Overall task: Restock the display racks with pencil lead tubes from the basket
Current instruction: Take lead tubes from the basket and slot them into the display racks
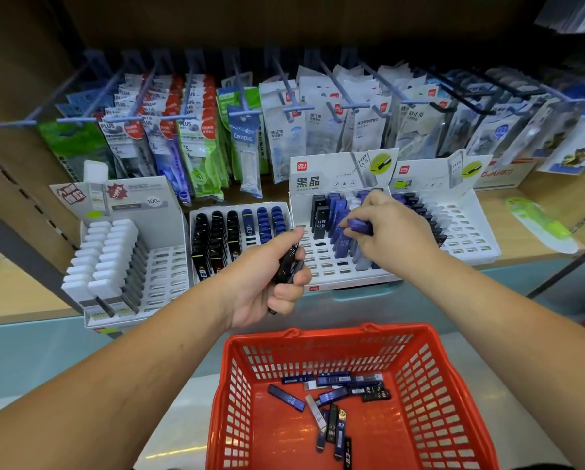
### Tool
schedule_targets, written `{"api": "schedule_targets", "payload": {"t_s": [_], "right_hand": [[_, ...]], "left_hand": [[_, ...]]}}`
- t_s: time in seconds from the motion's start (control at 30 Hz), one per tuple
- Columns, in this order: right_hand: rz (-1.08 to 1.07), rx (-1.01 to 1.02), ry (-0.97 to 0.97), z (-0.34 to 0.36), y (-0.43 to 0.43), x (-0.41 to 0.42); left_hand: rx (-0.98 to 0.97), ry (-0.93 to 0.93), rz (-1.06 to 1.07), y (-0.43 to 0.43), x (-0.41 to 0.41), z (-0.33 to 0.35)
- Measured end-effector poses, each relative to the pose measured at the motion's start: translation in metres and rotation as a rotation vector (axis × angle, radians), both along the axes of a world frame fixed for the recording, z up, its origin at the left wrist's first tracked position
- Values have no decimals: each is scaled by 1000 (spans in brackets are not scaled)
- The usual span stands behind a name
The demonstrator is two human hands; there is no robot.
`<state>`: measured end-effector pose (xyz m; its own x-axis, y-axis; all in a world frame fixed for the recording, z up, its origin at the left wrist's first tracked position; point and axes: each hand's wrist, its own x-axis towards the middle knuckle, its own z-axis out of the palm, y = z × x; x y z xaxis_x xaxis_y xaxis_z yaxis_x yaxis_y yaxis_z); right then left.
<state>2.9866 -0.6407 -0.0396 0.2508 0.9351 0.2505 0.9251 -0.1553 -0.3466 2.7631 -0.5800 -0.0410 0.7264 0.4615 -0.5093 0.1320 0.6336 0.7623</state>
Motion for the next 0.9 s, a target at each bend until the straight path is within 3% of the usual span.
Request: {"api": "schedule_targets", "payload": {"t_s": [0.1,0.23,0.37,0.47,0.7,0.9], "right_hand": [[-33,9,81,2,0,1],[-30,95,343,8,-11,-4],[-167,157,930,28,-45,-4],[-210,35,1151,36,-75,0],[-33,-70,1340,58,-127,-16],[4,-28,1277,71,-151,-30]], "left_hand": [[-23,-23,-1,2,-2,0],[96,50,-41,-1,-6,1],[155,52,-121,-22,2,9],[163,-37,-132,-44,17,20],[284,-59,-101,-100,39,47],[344,-62,-98,-123,29,54]]}}
